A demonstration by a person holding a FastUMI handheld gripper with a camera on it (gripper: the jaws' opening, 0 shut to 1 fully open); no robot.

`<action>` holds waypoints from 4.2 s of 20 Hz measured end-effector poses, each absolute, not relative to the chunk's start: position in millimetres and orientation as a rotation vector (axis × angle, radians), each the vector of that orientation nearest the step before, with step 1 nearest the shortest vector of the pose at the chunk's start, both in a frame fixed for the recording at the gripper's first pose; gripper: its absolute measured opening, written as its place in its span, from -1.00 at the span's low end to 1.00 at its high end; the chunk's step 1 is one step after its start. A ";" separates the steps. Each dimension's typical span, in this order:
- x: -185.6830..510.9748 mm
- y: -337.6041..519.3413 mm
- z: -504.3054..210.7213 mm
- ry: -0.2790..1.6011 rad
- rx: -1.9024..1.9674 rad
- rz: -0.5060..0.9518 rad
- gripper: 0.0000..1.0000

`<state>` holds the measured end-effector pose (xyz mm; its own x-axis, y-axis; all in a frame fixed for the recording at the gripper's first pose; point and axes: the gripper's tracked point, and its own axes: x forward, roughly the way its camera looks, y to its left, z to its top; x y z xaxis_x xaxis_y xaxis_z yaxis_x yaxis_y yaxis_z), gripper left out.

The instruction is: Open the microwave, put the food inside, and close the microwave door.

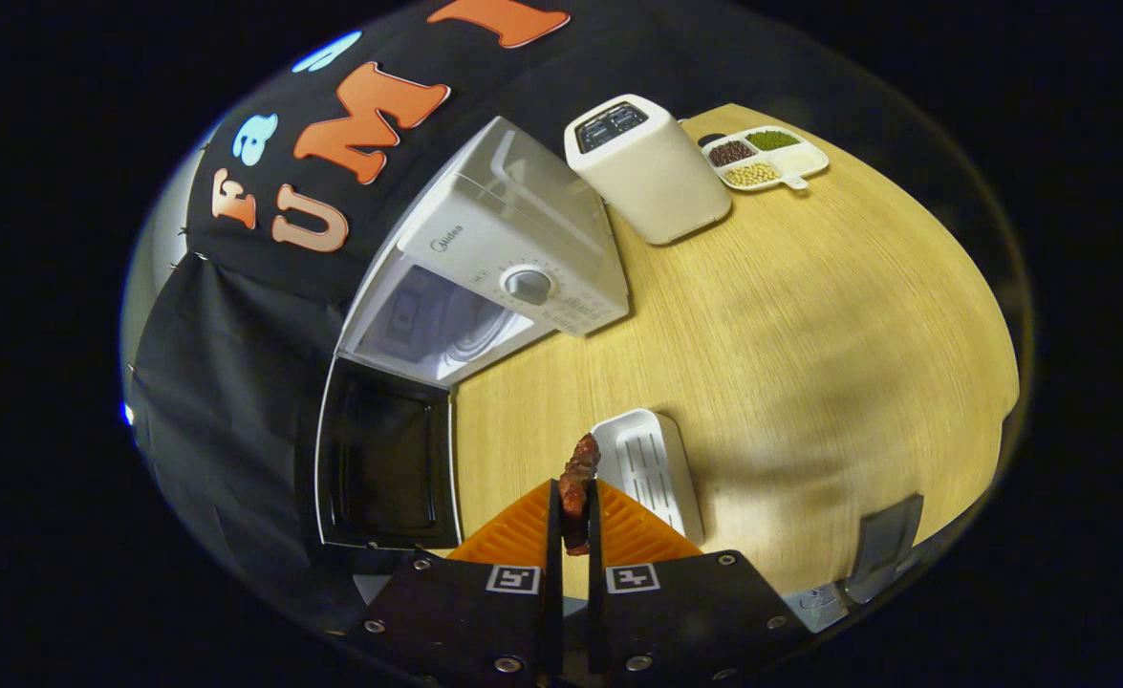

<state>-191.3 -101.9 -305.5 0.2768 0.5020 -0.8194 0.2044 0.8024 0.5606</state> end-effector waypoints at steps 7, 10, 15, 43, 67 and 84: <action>-155.8 -25.9 -275.3 1.126 0.794 0.224 -0.79; -136.7 4.2 -275.3 1.050 0.848 0.194 -0.79; -117.2 53.9 -285.4 0.966 0.897 0.132 -0.79; 11.1 162.0 -416.1 0.685 1.079 -0.133 -0.79; -74.3 144.8 -328.7 0.761 0.749 -0.024 0.79; -213.9 319.1 -160.7 0.719 0.471 0.388 0.63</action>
